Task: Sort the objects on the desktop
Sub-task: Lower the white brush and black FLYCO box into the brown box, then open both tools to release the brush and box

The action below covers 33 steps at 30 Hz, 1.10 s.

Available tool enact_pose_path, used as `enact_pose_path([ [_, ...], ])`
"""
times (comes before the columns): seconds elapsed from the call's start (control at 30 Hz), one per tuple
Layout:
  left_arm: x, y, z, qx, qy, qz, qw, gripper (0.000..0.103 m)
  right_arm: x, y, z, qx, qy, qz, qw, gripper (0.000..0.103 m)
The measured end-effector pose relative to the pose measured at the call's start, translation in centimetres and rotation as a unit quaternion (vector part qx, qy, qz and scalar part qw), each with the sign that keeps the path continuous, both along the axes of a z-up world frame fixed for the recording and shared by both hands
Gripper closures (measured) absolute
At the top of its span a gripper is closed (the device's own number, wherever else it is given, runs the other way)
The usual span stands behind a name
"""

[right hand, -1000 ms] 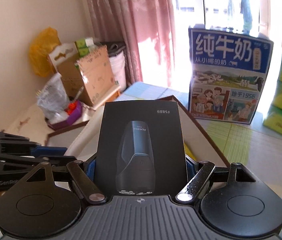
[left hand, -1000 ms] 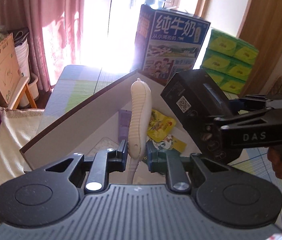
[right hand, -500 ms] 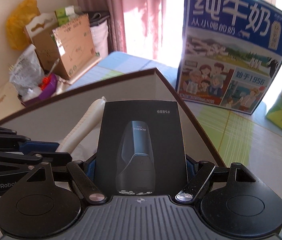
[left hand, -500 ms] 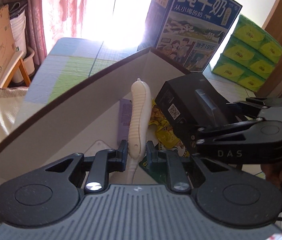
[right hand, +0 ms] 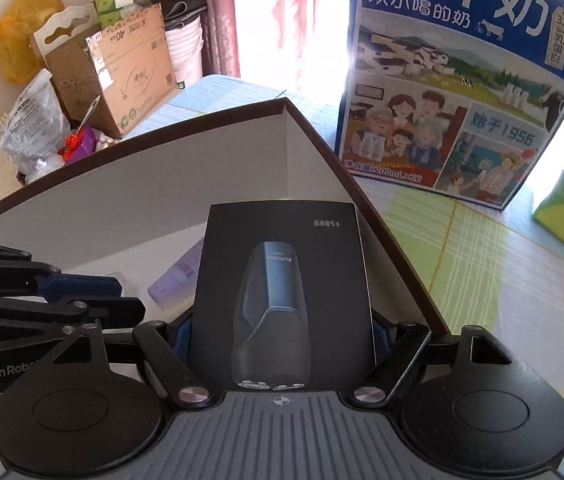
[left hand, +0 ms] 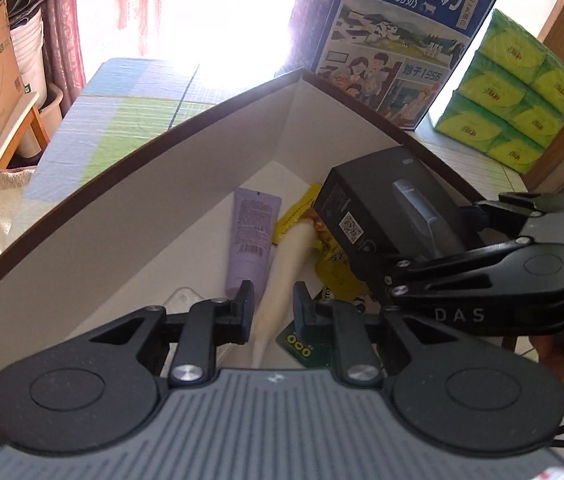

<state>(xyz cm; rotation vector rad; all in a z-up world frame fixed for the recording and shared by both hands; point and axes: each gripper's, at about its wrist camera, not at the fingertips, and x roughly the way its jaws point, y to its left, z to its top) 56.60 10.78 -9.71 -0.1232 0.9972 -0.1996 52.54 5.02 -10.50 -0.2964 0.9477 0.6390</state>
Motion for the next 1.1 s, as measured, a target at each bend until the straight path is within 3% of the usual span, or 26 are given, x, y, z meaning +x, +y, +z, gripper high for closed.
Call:
enact_pose_path([
  [0.23, 0.0, 0.2, -0.2, 0.009, 0.004, 0.006, 0.9999, 0.087, 0.2, 0.4, -0.3, -0.015, -0.013, 0.012, 1.0, 0.027],
  [0.4, -0.1, 0.4, -0.1, 0.025, 0.004, 0.007, 0.9997, 0.079, -0.1, 0.6, -0.5, -0.013, -0.041, 0.03, 0.999, 0.026],
  [0.5, -0.2, 0.6, -0.1, 0.035, 0.006, 0.004, 0.9994, 0.078, -0.3, 0.4, -0.4, -0.012, -0.041, 0.043, 0.998, 0.019],
  [0.57, -0.5, 0.7, 0.1, 0.04, 0.005, 0.002, 0.9992, 0.073, -0.7, 0.0, -0.3, -0.005, -0.044, 0.047, 0.998, 0.012],
  [0.8, -1.4, 0.9, 0.7, 0.052, -0.001, -0.003, 0.9986, 0.061, -1.8, -1.4, 0.1, 0.005, -0.036, 0.045, 0.998, 0.006],
  [1.03, -3.1, 0.8, 1.8, 0.066, -0.007, -0.007, 0.9978, 0.038, -3.7, -2.4, 1.3, 0.025, -0.027, 0.04, 0.999, 0.002],
  [1.1, -3.7, 0.8, 2.3, 0.068, -0.011, -0.007, 0.9976, 0.036, -4.3, -2.6, 1.6, 0.027, -0.025, 0.038, 0.999, 0.002],
])
